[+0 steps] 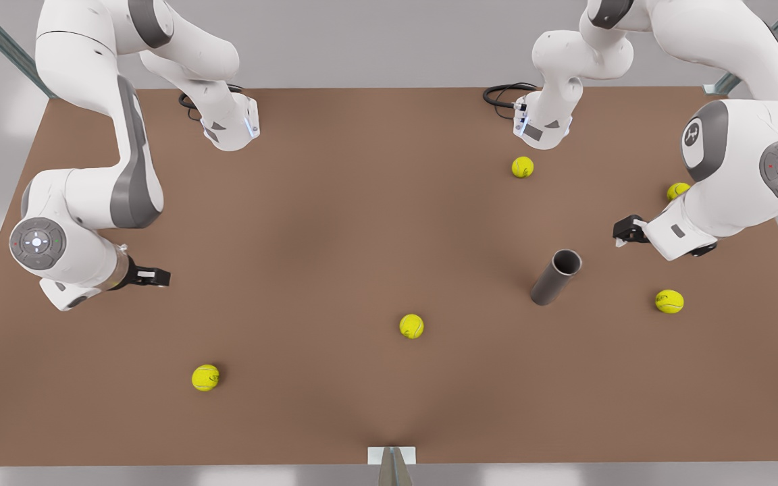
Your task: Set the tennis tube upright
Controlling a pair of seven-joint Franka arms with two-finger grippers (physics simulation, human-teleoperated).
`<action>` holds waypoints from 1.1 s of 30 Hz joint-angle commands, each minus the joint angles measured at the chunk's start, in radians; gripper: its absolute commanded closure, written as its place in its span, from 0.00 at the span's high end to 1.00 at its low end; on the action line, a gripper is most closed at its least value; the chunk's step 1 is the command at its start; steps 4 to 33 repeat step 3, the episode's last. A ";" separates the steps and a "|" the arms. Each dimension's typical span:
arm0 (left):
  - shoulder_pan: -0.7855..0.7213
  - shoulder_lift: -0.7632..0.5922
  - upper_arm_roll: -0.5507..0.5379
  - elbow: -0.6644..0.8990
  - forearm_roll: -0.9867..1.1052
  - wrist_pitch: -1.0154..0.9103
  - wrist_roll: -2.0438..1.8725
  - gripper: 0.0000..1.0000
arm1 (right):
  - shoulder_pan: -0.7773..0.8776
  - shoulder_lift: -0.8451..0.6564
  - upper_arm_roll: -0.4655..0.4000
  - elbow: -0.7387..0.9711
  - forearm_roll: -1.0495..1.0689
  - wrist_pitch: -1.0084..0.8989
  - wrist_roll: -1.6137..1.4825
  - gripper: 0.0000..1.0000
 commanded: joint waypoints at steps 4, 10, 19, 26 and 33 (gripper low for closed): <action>0.000 0.001 0.000 0.000 0.001 0.000 0.002 1.00 | 0.000 0.000 0.000 0.000 0.000 0.002 0.000 1.00; 0.000 0.001 0.000 0.000 0.001 0.000 0.002 1.00 | 0.000 0.000 0.000 0.000 0.000 0.002 0.000 1.00; 0.000 0.001 0.000 0.000 0.001 0.000 0.002 1.00 | 0.000 0.000 0.000 0.000 0.000 0.002 0.000 1.00; 0.000 0.001 0.000 0.000 0.001 0.000 0.002 1.00 | 0.000 0.000 0.000 0.000 0.000 0.002 0.000 1.00; 0.000 0.001 0.000 0.000 0.001 0.000 0.002 1.00 | 0.000 0.000 0.000 0.000 0.000 0.002 0.000 1.00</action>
